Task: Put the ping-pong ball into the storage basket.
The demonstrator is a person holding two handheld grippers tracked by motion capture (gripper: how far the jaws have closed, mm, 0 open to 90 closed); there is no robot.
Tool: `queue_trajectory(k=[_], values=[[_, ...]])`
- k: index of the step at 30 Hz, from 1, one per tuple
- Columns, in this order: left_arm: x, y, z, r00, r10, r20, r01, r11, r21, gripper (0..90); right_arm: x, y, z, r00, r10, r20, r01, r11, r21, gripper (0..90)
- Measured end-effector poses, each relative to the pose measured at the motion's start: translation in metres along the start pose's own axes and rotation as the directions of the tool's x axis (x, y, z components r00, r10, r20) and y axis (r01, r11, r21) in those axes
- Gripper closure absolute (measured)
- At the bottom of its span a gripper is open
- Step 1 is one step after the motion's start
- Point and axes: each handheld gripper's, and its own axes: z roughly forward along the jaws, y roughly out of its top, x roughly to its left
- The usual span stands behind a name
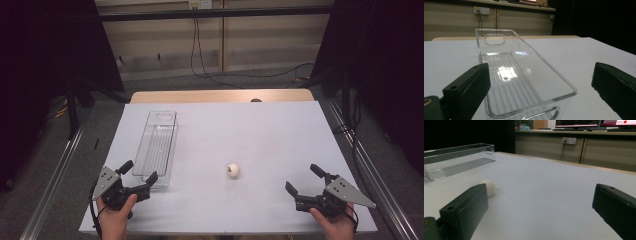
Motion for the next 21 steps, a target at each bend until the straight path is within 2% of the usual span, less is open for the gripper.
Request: queue_trajectory(k=[3,5,10,11,12,15,21], values=[[-0.001,0.001,0.0,1.0,0.001,-0.006,-0.001,1.0,0.002,2.1,0.0,0.0,0.0,1.0,0.002,-0.001,-0.002,1.0,0.0,0.0],[-0.002,0.002,0.001,1.0,0.004,0.004,-0.004,1.0,0.003,2.1,0.0,0.0,0.0,0.9999,-0.005,-0.012,0.005,1.0,0.0,0.2],[-0.005,0.004,0.001,0.9999,0.009,0.012,-0.009,0.9999,-0.004,1.9,0.0,0.0,0.0,1.0,-0.005,-0.006,0.006,1.0,0.006,0.5],[-0.006,0.004,0.002,0.9997,-0.003,0.025,0.004,0.9999,-0.012,1.9,0.0,0.0,0.0,1.0,0.004,-0.008,-0.004,1.0,0.004,0.5],[-0.006,0.005,0.001,0.9998,0.004,0.02,-0.004,1.0,-0.002,1.9,-0.001,0.0,0.0,0.9999,0.002,-0.01,-0.002,1.0,0.004,0.5],[-0.01,0.008,0.003,0.9993,-0.008,0.036,0.009,0.9999,-0.01,1.9,0.0,0.0,0.001,1.0,-0.001,-0.005,0.001,1.0,0.001,0.5],[-0.014,0.012,0.007,0.9983,-0.001,0.059,0.001,1.0,-0.003,1.9,0.001,0.001,0.002,0.9998,-0.002,-0.02,0.002,1.0,0.006,0.5]])
